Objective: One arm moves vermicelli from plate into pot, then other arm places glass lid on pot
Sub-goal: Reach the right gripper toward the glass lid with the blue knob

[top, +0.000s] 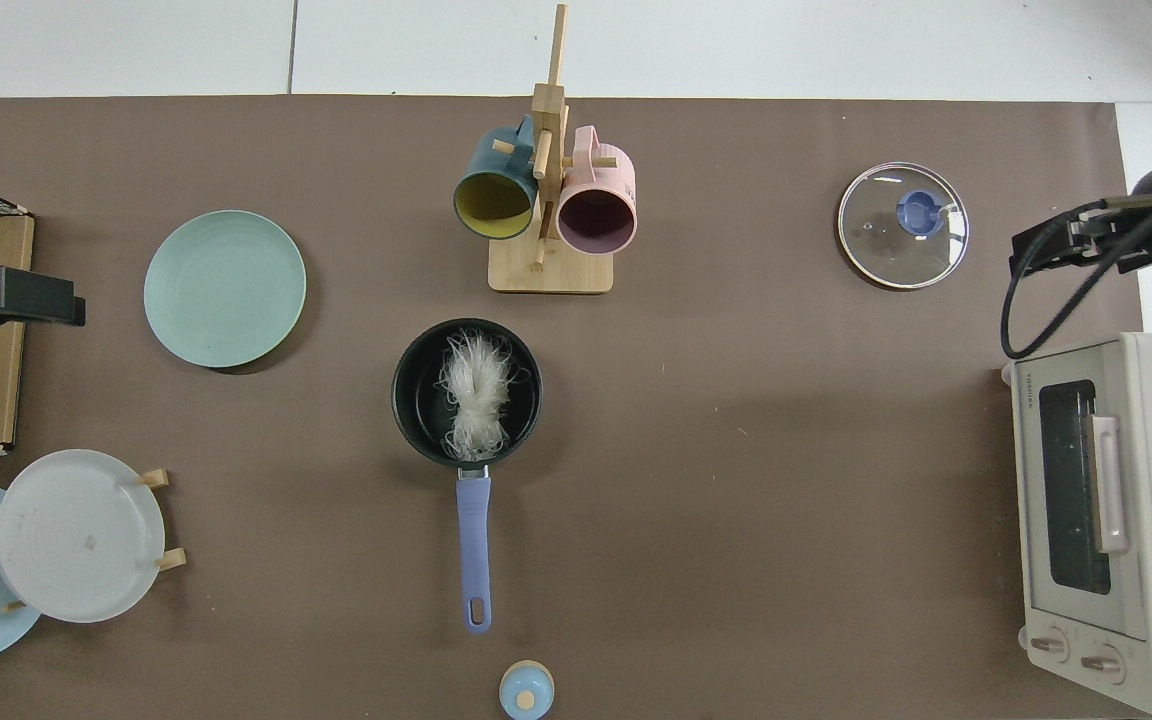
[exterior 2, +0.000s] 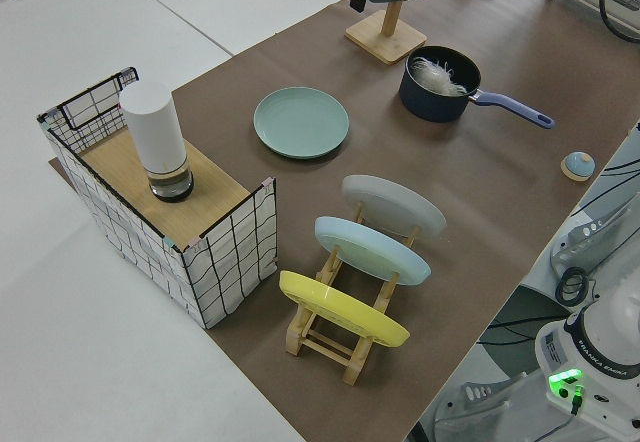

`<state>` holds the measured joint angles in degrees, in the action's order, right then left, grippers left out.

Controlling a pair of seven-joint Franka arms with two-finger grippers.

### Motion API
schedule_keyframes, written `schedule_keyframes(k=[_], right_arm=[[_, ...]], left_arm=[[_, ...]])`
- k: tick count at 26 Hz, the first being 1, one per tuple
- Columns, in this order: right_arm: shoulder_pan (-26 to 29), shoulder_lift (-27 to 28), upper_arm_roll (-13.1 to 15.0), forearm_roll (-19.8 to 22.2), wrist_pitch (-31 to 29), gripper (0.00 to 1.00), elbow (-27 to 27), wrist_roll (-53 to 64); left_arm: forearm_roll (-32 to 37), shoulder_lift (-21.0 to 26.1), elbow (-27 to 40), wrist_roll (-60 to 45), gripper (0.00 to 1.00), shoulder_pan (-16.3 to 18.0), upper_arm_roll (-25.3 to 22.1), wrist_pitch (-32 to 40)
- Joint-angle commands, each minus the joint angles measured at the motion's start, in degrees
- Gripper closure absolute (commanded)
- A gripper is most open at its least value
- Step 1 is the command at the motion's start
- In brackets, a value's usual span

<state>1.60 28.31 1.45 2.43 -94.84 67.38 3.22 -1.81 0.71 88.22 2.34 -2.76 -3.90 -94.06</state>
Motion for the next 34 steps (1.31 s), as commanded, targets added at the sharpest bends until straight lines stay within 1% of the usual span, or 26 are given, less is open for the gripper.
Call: schedule_keyframes(k=[1, 7, 15, 21, 26, 30, 34], right_arm=[[0.8, 4.1, -0.6, 0.6, -2.4, 0.01, -3.5, 1.3], [3.4, 5.2, -0.9, -0.1, -2.8, 0.01, -2.3, 2.0], [3.0, 5.1, -1.0, -0.8, -2.7, 0.01, -2.2, 2.1], [2.5, 5.1, -0.9, 0.6, -4.7, 0.01, -1.5, 2.1], [3.2, 5.6, -0.9, 0.5, -5.1, 0.01, -1.4, 2.6], [3.5, 6.1, -0.9, 0.3, -7.6, 0.01, -0.1, 3.7], [2.5, 6.2, -0.9, 0.1, -12.9, 0.01, 2.8, 3.5]], left_arm=[[1.0, -1.0, 1.0, 0.4, 0.00, -0.7, -0.4, -0.1], [1.0, -1.0, 1.0, 0.4, 0.00, -0.7, -0.4, -0.1], [0.9, -1.0, 1.0, 0.4, 0.00, -0.7, -0.4, -0.1], [0.9, -1.0, 1.0, 0.4, 0.00, -0.7, -0.4, -0.1], [1.0, -1.0, 1.0, 0.4, 0.00, -0.7, -0.4, -0.1], [0.9, -1.0, 1.0, 0.5, 0.00, -0.7, -0.4, -0.1], [0.9, -1.0, 1.0, 0.4, 0.00, -0.7, -0.4, -0.1]])
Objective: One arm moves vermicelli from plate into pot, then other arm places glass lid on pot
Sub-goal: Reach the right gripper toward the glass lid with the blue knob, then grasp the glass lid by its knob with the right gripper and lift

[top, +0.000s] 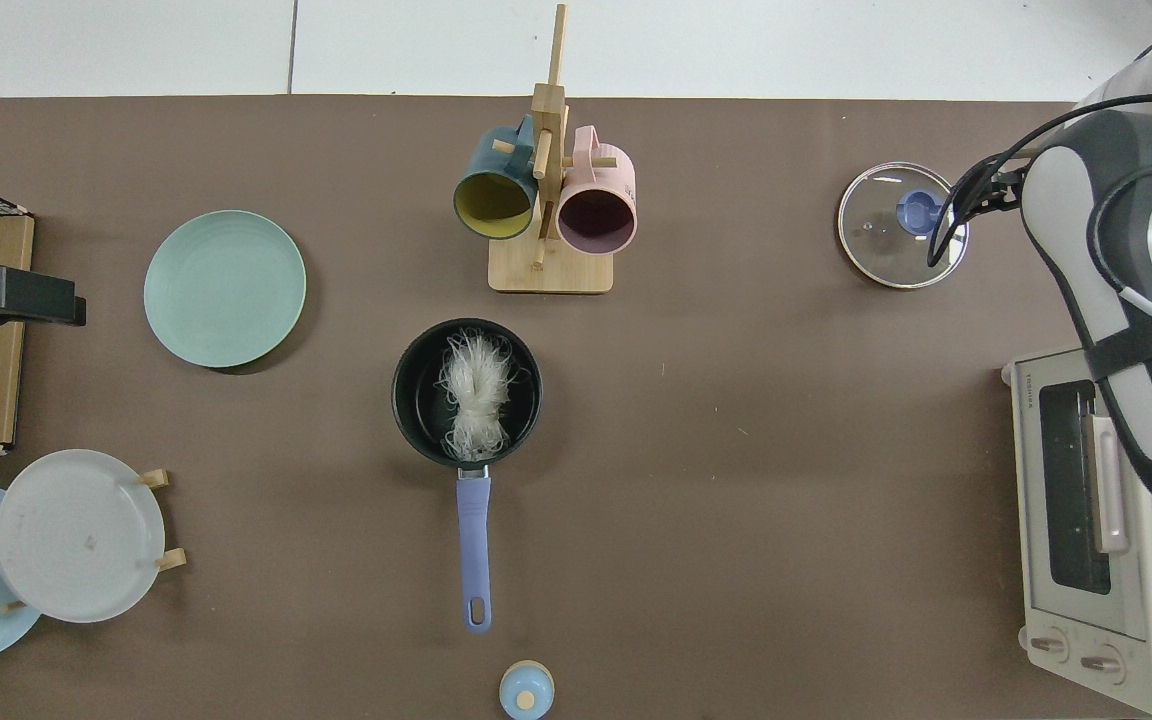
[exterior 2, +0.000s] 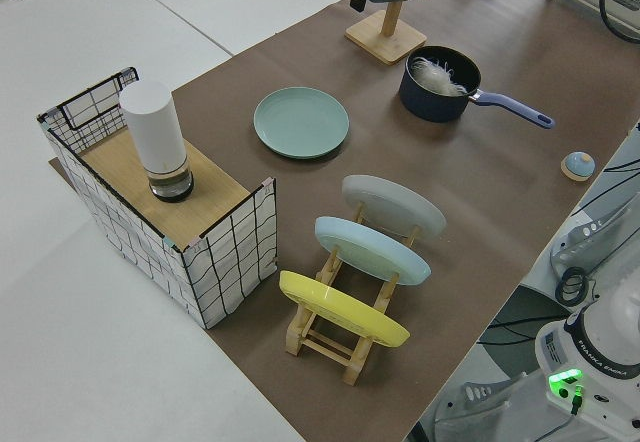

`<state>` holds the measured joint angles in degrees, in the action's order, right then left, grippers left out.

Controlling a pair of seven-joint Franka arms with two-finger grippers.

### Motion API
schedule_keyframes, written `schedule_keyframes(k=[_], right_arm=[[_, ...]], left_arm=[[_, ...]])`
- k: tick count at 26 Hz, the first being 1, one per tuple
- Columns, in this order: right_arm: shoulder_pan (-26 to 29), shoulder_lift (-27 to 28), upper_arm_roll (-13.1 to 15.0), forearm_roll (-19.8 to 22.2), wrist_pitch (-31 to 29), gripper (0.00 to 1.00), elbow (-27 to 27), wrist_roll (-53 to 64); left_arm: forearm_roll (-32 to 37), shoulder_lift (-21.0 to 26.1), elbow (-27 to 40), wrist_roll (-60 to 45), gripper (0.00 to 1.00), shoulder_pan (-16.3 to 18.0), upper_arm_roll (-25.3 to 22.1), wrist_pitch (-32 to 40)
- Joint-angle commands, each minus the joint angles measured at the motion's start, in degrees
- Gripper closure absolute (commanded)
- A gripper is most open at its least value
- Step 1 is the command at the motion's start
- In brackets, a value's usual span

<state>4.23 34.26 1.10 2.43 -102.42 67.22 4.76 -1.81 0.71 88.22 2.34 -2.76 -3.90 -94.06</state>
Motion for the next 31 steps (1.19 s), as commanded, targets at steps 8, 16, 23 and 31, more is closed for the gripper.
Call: schedule_keyframes(k=[8, 16, 23, 31], right_arm=[[0.3, 5.5, -0.7, 0.4, -9.4, 0.01, 3.5, 2.1], [0.3, 9.2, -0.7, -0.1, -13.6, 0.01, 3.5, 2.2], [0.0, 9.2, -0.8, -0.7, -13.5, 0.01, 3.5, 1.8], [0.0, 9.2, -0.9, -0.6, -16.3, 0.01, 3.5, 1.7]], left_arm=[[0.9, -1.0, 1.0, 0.5, 0.00, -0.7, -0.4, -0.1], [0.9, -1.0, 1.0, 0.4, 0.00, -0.7, -0.4, -0.1], [0.9, -1.0, 1.0, 0.4, 0.00, -0.7, -0.4, -0.1], [1.0, -1.0, 1.0, 0.4, 0.00, -0.7, -0.4, -0.1]])
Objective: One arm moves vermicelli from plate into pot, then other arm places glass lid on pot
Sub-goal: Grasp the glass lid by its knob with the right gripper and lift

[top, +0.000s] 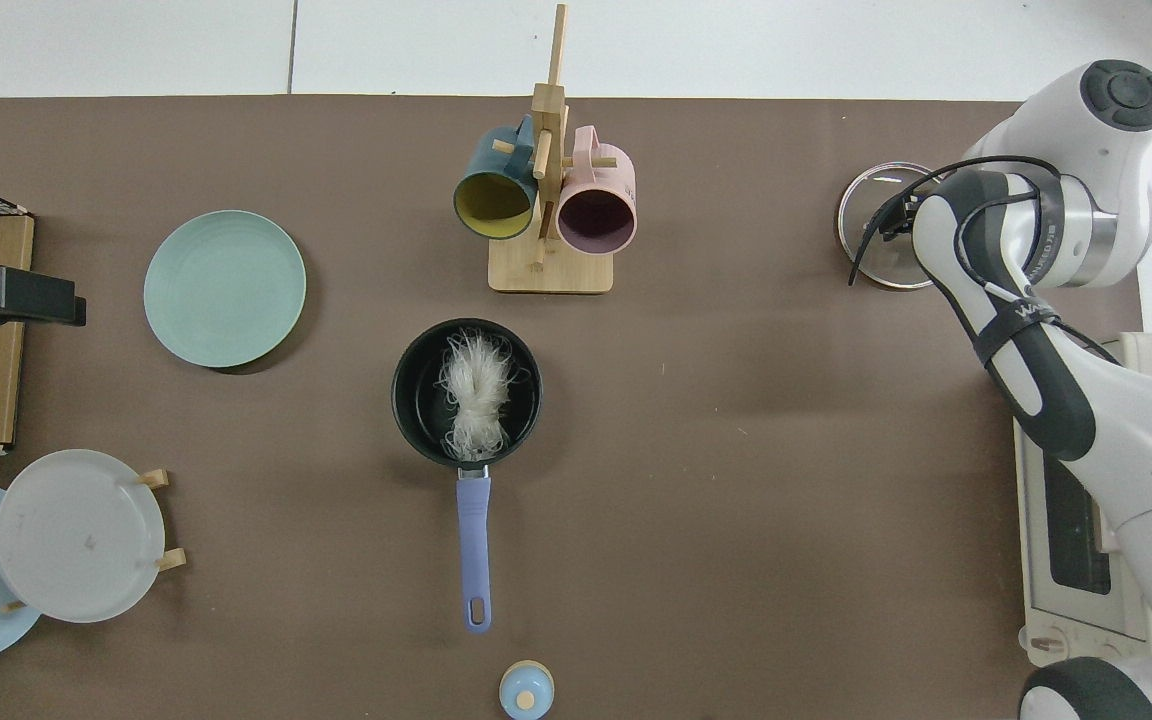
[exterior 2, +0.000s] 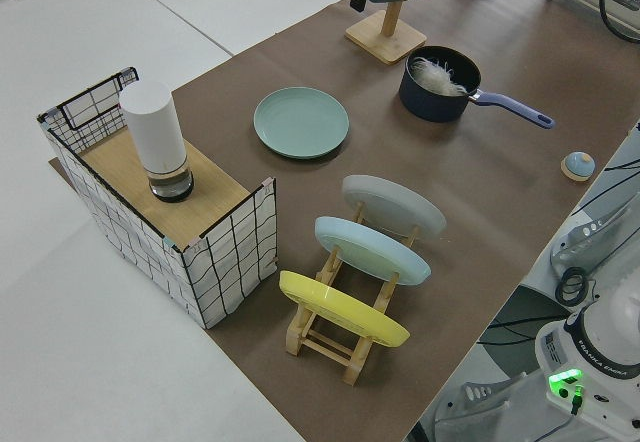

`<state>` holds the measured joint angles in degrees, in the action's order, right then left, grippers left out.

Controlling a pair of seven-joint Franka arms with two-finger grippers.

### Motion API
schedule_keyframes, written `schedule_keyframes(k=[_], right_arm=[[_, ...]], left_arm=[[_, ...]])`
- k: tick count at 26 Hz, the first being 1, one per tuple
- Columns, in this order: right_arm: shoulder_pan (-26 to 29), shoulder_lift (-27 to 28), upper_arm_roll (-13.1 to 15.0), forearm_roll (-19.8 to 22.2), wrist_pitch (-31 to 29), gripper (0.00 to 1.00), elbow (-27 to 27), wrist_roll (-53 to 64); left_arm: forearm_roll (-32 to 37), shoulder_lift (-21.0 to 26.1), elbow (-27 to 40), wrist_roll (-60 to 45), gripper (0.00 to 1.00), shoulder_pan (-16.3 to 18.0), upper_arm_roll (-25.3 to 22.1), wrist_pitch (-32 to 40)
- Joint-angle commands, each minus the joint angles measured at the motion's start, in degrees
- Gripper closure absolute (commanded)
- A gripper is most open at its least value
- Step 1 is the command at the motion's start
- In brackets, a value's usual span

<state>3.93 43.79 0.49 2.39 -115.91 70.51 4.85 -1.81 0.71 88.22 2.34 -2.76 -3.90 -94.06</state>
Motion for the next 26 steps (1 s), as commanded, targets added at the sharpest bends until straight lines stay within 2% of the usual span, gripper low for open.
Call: schedule_keyframes(k=[1, 8, 11, 13, 15, 16, 17, 21, 26], right_arm=[[0.3, -0.3, -0.3, -0.5, -3.1, 0.02, 0.2, 1.7], [0.2, -0.3, -0.3, -0.5, -3.8, 0.09, 0.2, 1.7], [0.2, -0.3, -0.4, -0.6, -3.8, 0.13, 0.2, 1.6], [0.2, -0.3, -0.4, -0.6, -3.8, 0.20, 0.2, 1.6], [0.2, -0.3, -0.4, -0.6, -3.8, 0.37, 0.2, 1.6], [0.2, -0.3, -0.4, -0.6, -3.8, 0.52, 0.2, 1.7], [0.2, -0.3, -0.4, -0.5, -3.8, 0.63, 0.2, 1.7], [0.1, -0.5, -0.4, -0.5, -3.7, 0.99, 0.2, 1.7], [0.0, -1.0, -0.4, -0.6, -3.6, 1.00, 0.2, 1.6]], left_arm=[[1.0, -1.0, 1.0, 0.4, 0.00, -0.7, -0.4, -0.1], [1.0, -1.0, 1.0, 0.5, 0.00, -0.7, -0.4, -0.1], [0.9, -1.0, 1.0, 0.5, 0.00, -0.7, -0.4, -0.1], [1.0, -1.0, 1.0, 0.4, 0.00, -0.7, -0.4, -0.1], [0.9, -1.0, 1.0, 0.5, 0.00, -0.7, -0.4, -0.1], [0.9, -1.0, 1.0, 0.4, 0.00, -0.7, -0.4, -0.1], [1.0, -1.0, 1.0, 0.4, 0.00, -0.7, -0.4, -0.1], [0.9, -1.0, 1.0, 0.4, 0.00, -0.7, -0.4, -0.1], [1.0, -1.0, 1.0, 0.4, 0.00, -0.7, -0.4, -0.1]])
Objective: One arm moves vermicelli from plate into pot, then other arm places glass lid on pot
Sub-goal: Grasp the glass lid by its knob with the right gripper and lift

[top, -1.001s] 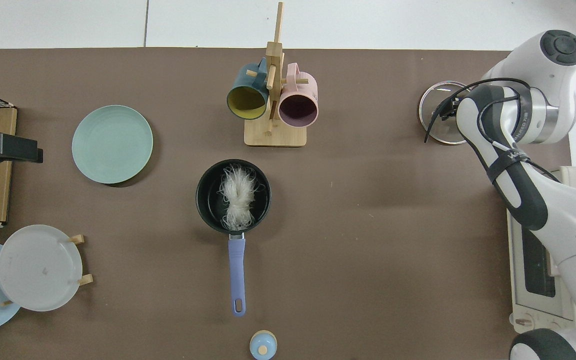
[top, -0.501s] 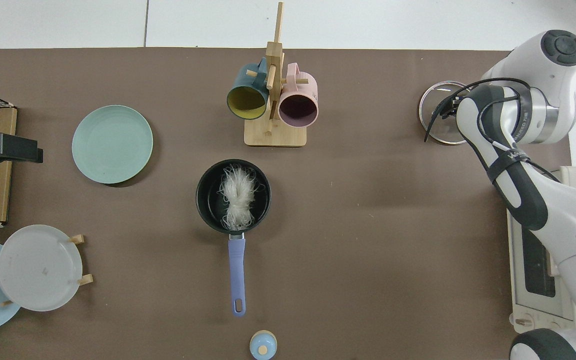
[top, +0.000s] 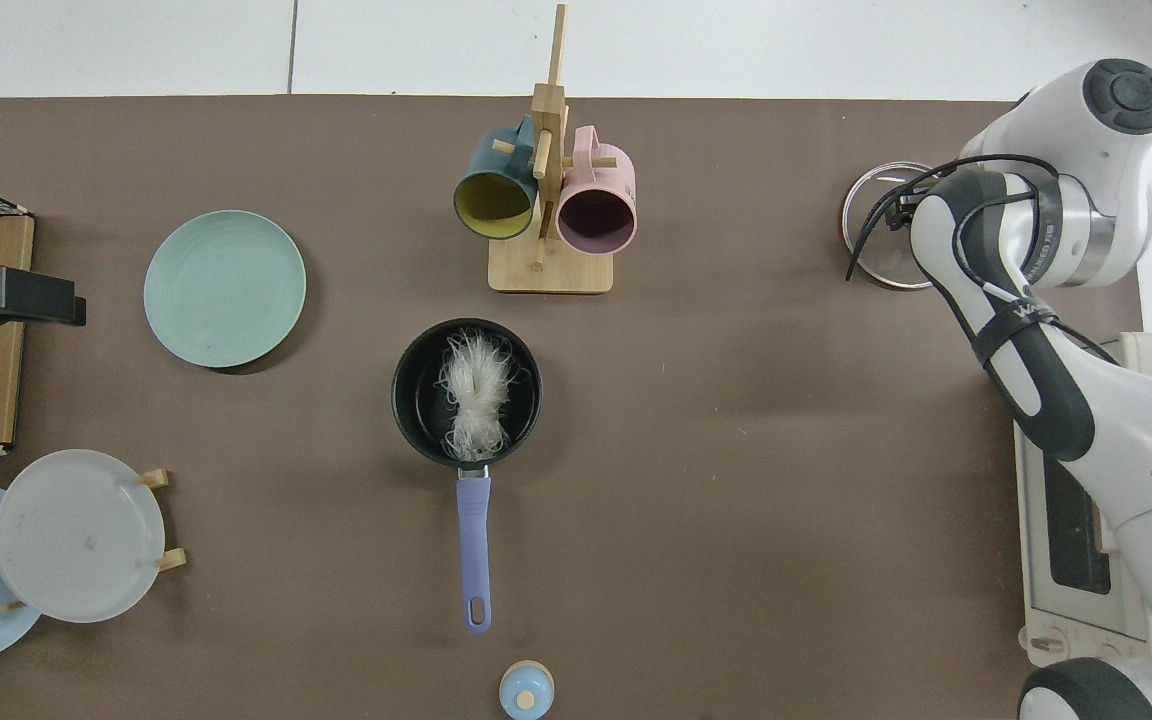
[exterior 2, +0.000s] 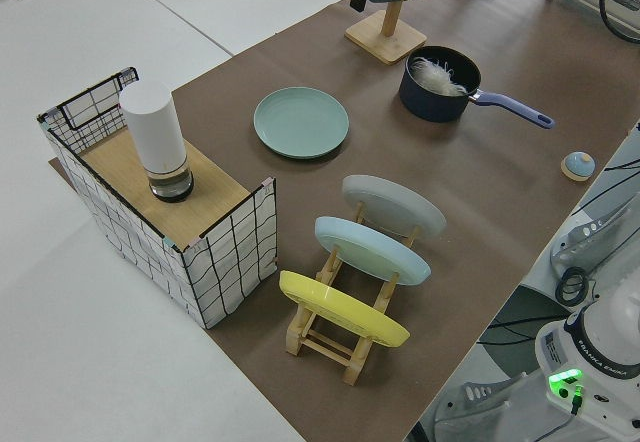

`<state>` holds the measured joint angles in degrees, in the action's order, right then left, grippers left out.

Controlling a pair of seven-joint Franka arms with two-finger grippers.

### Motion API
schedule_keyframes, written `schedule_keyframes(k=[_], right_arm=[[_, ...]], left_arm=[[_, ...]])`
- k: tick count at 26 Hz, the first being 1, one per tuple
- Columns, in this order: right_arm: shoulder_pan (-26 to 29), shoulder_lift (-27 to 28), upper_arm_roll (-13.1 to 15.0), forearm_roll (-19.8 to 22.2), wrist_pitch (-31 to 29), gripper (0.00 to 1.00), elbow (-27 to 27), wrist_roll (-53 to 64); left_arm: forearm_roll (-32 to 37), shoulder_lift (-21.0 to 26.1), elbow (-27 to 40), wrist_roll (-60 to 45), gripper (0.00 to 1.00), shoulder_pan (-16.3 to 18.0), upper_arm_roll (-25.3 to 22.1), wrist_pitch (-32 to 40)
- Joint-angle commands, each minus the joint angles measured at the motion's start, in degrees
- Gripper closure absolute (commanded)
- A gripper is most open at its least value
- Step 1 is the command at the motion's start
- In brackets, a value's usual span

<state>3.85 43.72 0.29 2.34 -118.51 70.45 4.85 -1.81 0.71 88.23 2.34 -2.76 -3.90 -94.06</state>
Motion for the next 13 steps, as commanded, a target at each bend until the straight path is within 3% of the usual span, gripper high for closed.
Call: schedule_keyframes(k=[1, 6, 13], right_arm=[[0.1, -1.4, -0.2, -0.7, -0.8, 1.00, 0.3, 1.6], [-0.1, -5.7, -0.3, -1.3, 1.8, 1.00, 2.1, 1.3], [0.0, -14.8, -0.3, -1.6, 4.2, 1.00, 11.8, 0.7]], left_arm=[[0.9, -1.0, 1.0, 0.5, 0.00, -0.7, -0.4, -0.1], [0.9, -1.0, 1.0, 0.4, 0.00, -0.7, -0.4, -0.1], [0.9, -1.0, 1.0, 0.4, 0.00, -0.7, -0.4, -0.1]])
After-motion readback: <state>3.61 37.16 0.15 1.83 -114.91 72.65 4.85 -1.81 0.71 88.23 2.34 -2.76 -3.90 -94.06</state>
